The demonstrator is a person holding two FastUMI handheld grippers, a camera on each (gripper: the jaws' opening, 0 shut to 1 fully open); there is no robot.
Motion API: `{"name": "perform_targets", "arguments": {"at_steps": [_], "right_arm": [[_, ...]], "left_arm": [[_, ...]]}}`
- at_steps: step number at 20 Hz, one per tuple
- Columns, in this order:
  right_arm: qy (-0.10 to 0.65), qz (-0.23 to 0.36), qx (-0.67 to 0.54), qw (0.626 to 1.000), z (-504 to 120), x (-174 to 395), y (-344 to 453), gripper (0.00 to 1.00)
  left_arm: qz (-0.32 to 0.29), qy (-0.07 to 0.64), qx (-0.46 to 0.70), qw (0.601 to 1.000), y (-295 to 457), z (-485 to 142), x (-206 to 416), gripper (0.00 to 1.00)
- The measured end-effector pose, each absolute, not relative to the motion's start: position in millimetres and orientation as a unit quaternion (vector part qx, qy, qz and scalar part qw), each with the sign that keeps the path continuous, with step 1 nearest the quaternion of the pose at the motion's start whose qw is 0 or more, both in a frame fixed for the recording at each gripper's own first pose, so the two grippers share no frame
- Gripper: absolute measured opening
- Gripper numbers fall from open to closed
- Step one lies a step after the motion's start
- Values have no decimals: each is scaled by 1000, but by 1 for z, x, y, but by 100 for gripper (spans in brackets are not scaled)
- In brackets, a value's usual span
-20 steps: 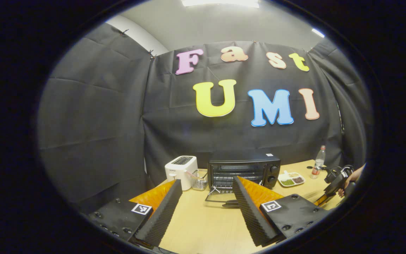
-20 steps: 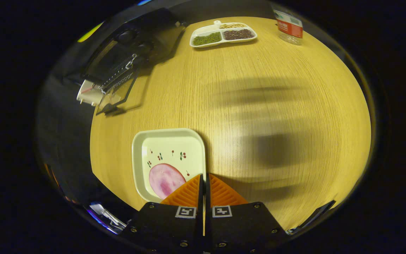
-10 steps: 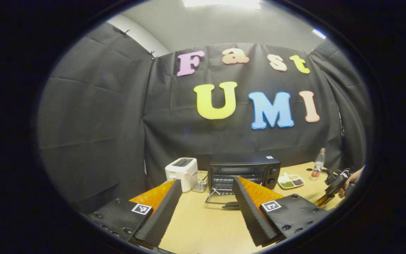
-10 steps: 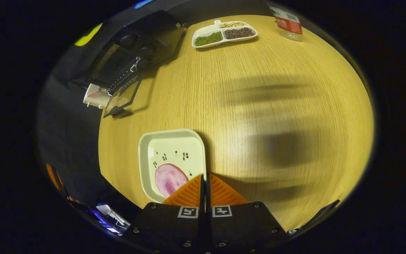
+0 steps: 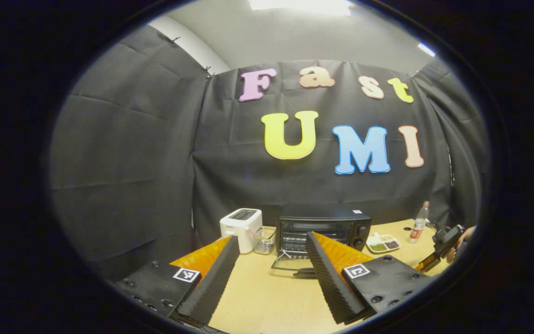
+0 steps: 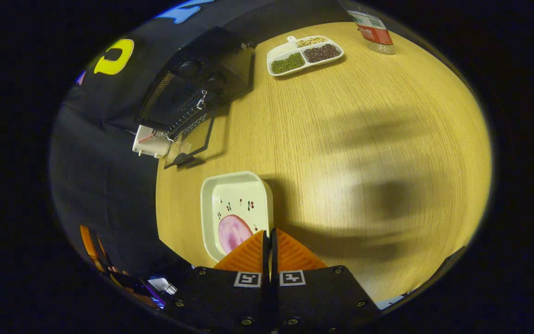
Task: Open the electric oven with the left hand, put the food in, and close the electric oven.
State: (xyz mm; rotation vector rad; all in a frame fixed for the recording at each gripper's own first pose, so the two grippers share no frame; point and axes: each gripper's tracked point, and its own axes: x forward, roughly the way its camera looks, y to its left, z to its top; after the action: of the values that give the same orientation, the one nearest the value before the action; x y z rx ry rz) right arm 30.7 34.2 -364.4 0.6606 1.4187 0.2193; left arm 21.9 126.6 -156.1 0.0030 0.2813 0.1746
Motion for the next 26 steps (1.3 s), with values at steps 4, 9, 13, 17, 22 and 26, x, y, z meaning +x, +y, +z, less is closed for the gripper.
{"name": "perform_targets", "arguments": {"at_steps": [4, 9, 13, 17, 22, 26], "right_arm": [[613, 74, 339, 710, -351, 52, 57, 0], [575, 51, 378, 724, -338, 86, 82, 0], [541, 24, 412, 733, -333, 116, 100, 0], [522, 5, 441, 731, -332, 140, 123, 0], [478, -46, 487, 729, -333, 174, 146, 0], [454, -78, 524, 716, -336, 201, 169, 0]], "left_arm": [[84, 139, -4, 987, 131, -158, 27, 100], [83, 143, -5, 986, 142, -165, 29, 100], [88, 148, -6, 985, 156, -170, 30, 97], [91, 150, -2, 985, 173, -172, 34, 97], [93, 151, 3, 984, 191, -174, 43, 97], [100, 148, 1, 984, 209, -176, 48, 100]]}}
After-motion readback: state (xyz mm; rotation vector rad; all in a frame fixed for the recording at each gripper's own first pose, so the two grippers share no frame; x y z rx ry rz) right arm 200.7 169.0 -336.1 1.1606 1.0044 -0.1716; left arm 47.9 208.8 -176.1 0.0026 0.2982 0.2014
